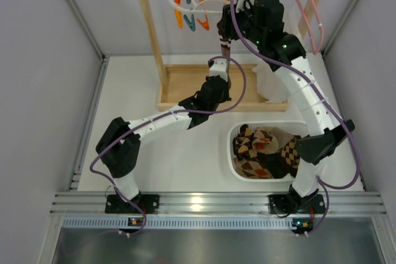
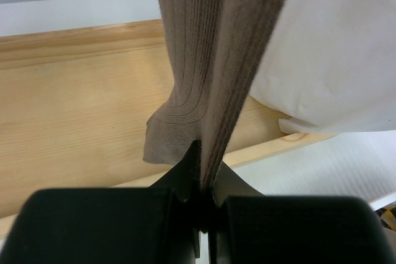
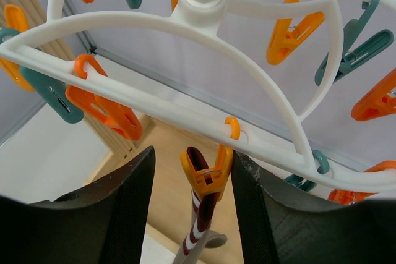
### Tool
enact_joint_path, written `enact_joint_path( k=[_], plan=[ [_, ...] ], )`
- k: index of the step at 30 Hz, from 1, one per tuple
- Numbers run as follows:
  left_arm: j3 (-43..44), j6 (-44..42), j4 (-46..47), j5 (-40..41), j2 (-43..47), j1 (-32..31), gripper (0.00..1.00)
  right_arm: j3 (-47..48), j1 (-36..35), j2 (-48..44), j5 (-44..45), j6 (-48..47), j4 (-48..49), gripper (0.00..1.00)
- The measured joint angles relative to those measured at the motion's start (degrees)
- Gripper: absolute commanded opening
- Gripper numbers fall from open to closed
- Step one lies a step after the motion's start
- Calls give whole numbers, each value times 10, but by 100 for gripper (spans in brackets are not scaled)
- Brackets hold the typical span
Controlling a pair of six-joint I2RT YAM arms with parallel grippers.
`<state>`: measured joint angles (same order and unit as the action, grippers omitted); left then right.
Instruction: Remove the socks clipped to the hanger
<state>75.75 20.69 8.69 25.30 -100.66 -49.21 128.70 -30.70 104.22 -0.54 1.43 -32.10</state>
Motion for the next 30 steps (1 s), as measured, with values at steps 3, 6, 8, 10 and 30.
enact_joint_path(
  k=[3,6,8,10,30],
  plan=[
    [0,0,0,0,0,0,0,0,0,2,0,0,3,47],
    [0,0,0,-2,0,0,0,0,0,2,0,0,4,46],
    [0,0,0,-2,0,0,0,0,0,2,1,0,5,40],
    [0,0,0,-3,0,0,0,0,0,4,2,0,7,31],
    [-81,32,-16,-10,90,0,0,-39,-2,-2,1,2,49,44]
  ],
)
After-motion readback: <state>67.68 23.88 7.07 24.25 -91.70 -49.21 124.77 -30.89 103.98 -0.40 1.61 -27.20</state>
